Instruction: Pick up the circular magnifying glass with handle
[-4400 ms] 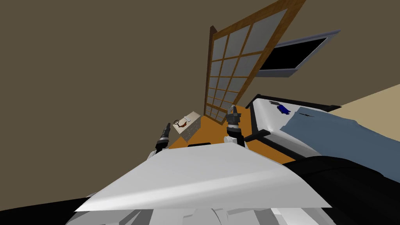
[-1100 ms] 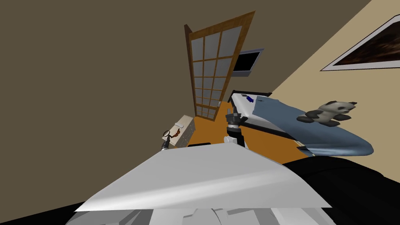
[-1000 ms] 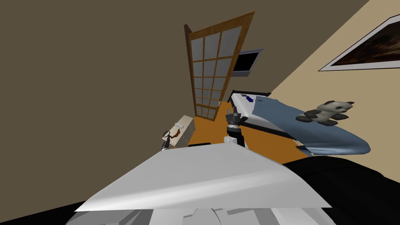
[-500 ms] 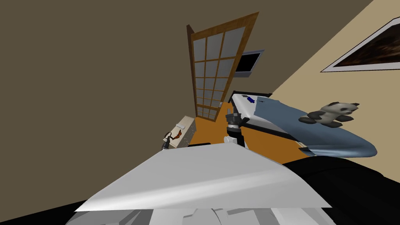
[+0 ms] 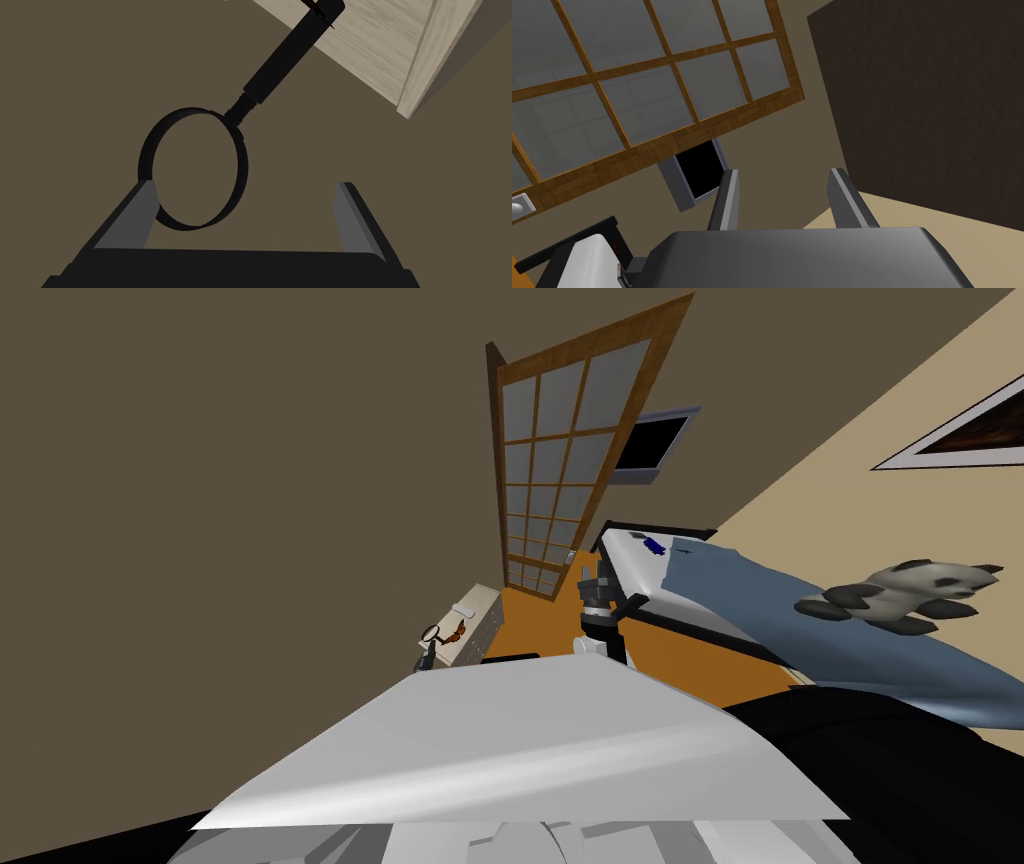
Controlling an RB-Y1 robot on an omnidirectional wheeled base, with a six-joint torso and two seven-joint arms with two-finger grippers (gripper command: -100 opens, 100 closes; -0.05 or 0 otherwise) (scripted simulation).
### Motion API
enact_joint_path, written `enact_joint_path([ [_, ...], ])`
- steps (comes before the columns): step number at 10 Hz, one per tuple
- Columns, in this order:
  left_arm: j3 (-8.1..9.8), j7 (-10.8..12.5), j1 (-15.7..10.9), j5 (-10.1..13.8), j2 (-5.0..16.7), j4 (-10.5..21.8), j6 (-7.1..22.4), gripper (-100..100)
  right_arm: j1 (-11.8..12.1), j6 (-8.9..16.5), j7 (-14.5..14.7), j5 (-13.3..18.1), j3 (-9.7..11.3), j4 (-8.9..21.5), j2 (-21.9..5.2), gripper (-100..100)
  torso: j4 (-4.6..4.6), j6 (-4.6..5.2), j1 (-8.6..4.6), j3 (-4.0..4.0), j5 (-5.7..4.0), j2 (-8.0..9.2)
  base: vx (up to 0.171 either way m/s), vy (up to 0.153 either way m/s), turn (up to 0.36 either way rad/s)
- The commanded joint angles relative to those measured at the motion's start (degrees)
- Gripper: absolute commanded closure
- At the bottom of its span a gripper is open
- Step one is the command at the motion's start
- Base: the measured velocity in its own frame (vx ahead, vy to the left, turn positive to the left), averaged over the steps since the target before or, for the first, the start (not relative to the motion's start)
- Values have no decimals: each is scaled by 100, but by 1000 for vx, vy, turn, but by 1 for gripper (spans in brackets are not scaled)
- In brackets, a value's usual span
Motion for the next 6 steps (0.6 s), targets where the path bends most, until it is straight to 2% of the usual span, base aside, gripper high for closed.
enact_joint_path([
  [1, 0, -2, -4, 1, 2, 14, -9, -100, 0, 0, 0, 0, 0, 0, 0, 0, 0, 0, 0, 0, 0, 0, -12, 13, -41],
  [5, 0, -2, -4, 1, 2, 14, -9, -100, 0, 0, 0, 0, 0, 0, 0, 0, -1, 0, -3, -2, -1, -3, 5, -5, 17],
  [6, -264, -2, 46, 63, 52, -19, -62, -100, 0, 0, 0, 0, 0, 0, 0, 0, 0, 0, -1, -1, 0, -1, 53, -57, 178],
])
